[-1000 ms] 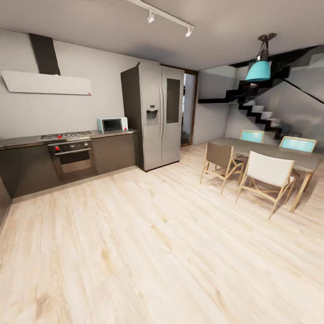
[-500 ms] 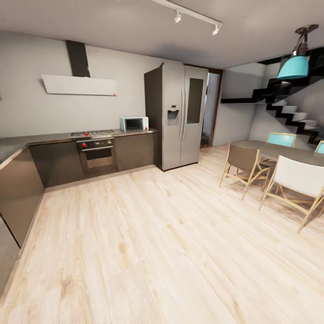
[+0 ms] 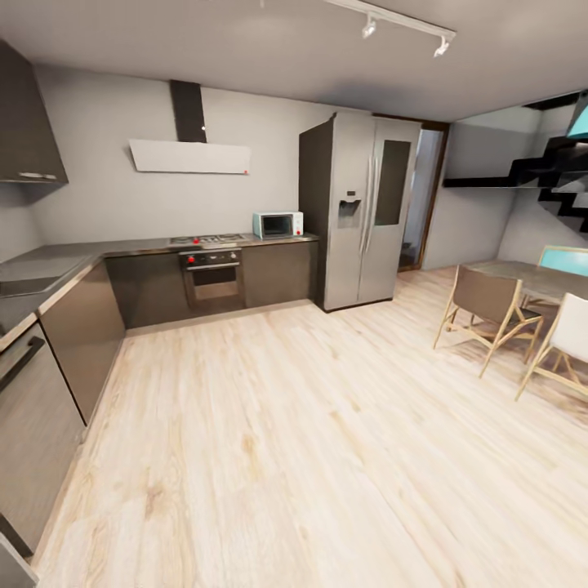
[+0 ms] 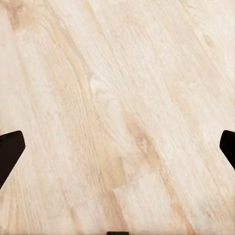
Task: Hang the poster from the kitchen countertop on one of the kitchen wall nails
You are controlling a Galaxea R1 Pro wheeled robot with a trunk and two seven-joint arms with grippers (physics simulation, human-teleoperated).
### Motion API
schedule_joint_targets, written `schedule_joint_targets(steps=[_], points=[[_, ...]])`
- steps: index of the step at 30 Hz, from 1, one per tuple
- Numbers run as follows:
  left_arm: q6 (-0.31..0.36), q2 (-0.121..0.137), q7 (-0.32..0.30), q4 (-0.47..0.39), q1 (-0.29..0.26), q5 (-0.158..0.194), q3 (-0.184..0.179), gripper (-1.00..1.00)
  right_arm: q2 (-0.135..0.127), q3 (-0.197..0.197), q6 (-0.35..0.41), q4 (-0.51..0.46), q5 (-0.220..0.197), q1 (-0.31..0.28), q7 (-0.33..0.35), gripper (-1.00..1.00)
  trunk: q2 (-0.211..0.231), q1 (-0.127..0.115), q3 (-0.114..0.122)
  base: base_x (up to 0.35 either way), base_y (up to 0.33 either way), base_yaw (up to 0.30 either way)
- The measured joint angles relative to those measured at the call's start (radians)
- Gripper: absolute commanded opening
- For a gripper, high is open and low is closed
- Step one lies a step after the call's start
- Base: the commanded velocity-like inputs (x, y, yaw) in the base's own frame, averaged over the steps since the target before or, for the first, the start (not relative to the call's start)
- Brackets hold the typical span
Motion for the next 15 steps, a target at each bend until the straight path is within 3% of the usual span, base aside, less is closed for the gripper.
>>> schedule_joint_targets(steps=[5,15], points=[[0.001,0.0,0.0,0.0,0.0,0.0,0.0,1.0,0.0,0.0,0.0,0.01,0.0,0.0,0.001,1.0,0.0,0.0,0.0,0.191,-0.208,0.118],[0.001,0.0,0.0,0.0,0.0,0.0,0.001,1.0,0.001,0.0,-0.003,0.02,-0.001,0.0,-0.004,1.0,0.0,0.0,0.0,0.237,-0.245,0.262]])
